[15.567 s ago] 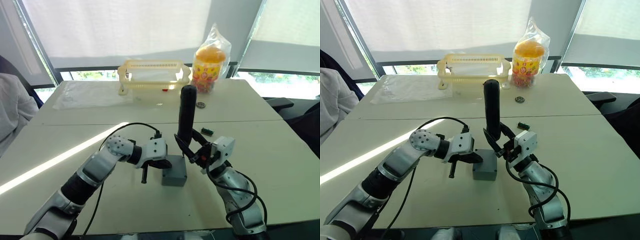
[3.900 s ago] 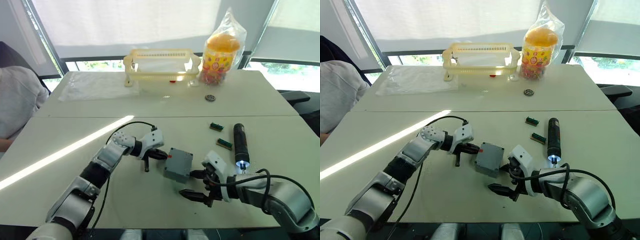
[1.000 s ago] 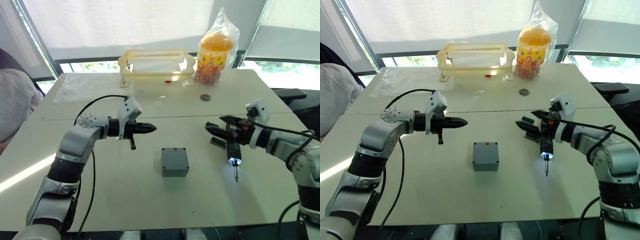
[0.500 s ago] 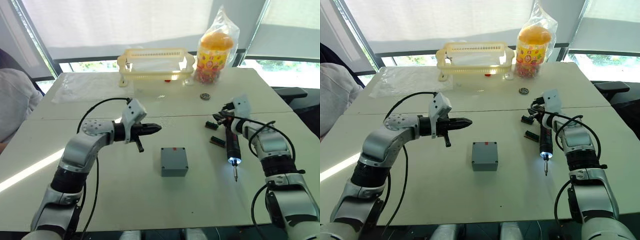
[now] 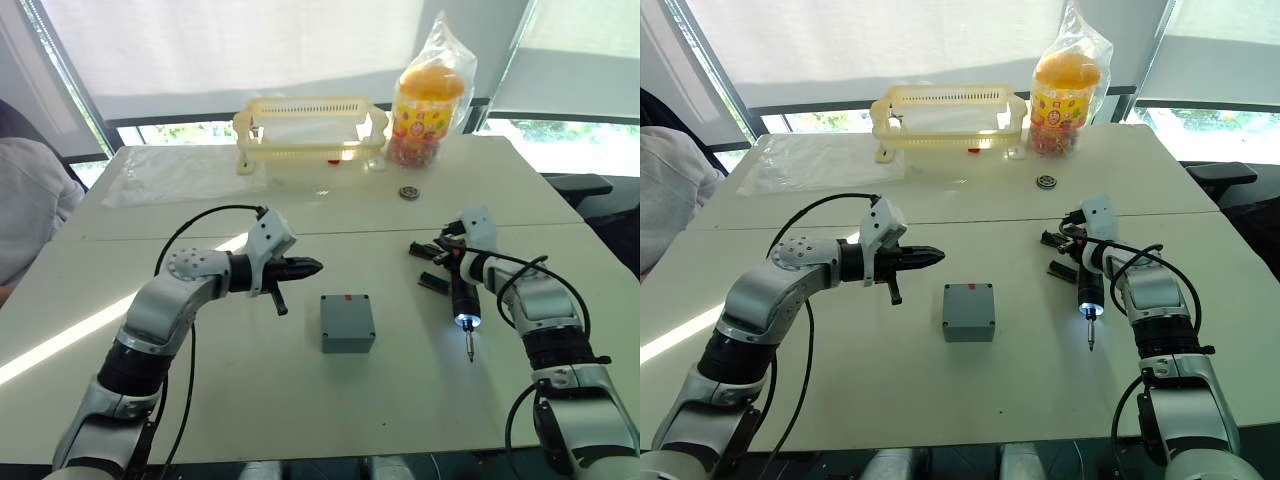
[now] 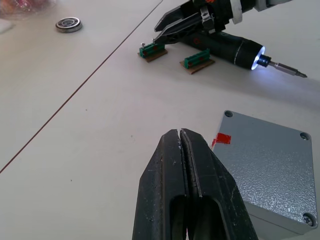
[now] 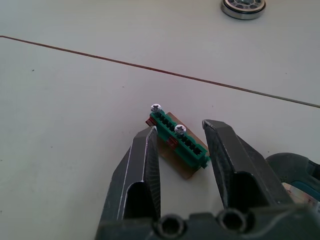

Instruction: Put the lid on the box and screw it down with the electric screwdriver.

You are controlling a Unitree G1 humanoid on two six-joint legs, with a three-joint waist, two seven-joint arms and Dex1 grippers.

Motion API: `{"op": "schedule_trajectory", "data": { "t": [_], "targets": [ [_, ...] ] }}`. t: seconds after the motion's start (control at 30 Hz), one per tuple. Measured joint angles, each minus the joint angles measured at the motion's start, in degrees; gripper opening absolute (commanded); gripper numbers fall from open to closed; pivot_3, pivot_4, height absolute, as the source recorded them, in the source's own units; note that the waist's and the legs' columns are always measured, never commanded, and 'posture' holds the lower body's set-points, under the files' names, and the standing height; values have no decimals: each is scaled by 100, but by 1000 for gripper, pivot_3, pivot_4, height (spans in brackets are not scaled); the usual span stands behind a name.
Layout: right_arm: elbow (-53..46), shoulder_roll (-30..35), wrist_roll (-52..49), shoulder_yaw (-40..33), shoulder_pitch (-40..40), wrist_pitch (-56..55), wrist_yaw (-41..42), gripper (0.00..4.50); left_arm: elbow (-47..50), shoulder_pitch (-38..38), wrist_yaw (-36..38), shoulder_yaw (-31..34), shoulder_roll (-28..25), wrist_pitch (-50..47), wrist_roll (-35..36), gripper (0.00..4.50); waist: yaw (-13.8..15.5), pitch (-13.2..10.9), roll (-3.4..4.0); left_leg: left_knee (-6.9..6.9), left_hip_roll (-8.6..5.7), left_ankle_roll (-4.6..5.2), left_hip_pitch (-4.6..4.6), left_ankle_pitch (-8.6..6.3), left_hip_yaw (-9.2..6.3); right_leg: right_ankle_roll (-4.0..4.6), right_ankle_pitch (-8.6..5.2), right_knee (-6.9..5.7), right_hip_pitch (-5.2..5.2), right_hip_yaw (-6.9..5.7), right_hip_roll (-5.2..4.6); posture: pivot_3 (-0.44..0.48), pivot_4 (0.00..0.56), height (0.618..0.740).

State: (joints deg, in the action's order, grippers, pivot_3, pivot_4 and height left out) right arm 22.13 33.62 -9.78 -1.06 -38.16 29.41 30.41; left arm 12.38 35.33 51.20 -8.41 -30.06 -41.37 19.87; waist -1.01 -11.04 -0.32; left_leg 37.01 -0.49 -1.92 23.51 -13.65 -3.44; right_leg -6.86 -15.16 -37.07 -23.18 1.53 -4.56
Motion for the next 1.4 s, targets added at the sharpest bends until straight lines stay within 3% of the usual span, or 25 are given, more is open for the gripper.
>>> {"op": "schedule_trajectory", "data": {
  "t": [0.27, 0.37, 0.4, 0.43, 0.9, 1.3, 1.4],
  "targets": [
    [97, -106, 8, 0, -18, -26, -28, 1549, -11, -11, 2, -162, -27, 102, -39, 0, 1, 0, 0, 0, 0, 0, 0, 0, 0, 0, 0, 0, 0, 0, 0, 0, 150, 740],
    [206, -108, 22, 0, -45, -81, -31, 696, -11, -82, -2, -165, -60, 138, -51, 0, 0, 0, 0, 0, 0, 0, 0, 0, 0, 0, 0, 0, 0, 0, 0, 0, 150, 740],
    [238, -108, 35, 0, -54, -112, -33, 178, -11, -110, -2, -166, -63, 153, -54, 0, 0, 0, 0, 0, 0, 0, 0, 0, 0, 0, 0, 0, 0, 0, 0, 0, 150, 740],
    [261, -109, 48, 0, -64, -122, -34, 61, -11, -121, -4, -168, -65, 161, -54, 0, 0, 0, 0, 0, 0, 0, 0, 0, 0, 0, 0, 0, 0, 0, 0, 0, 150, 740],
    [260, -128, 51, -8, -133, -89, -66, 61, -37, -125, -16, -198, -77, 194, -67, 0, 1, 0, 0, 0, 0, 0, 0, 0, 0, 0, 0, 0, 0, 0, 0, 0, 150, 740],
    [-471, -122, -53, -301, -92, 387, -216, 61, -176, -120, 28, -230, -76, 293, -78, 0, 2, 0, 0, 0, 0, 0, 0, 0, 0, 0, 0, 0, 0, 0, 0, 0, 150, 740],
    [-1046, -56, -131, -430, 83, 514, -152, 61, -174, -114, 145, -233, -151, 289, -53, 0, 9, 0, 0, 0, 0, 0, 0, 0, -1, 0, 0, 0, 0, 0, 0, 0, 150, 740]
  ]
}}
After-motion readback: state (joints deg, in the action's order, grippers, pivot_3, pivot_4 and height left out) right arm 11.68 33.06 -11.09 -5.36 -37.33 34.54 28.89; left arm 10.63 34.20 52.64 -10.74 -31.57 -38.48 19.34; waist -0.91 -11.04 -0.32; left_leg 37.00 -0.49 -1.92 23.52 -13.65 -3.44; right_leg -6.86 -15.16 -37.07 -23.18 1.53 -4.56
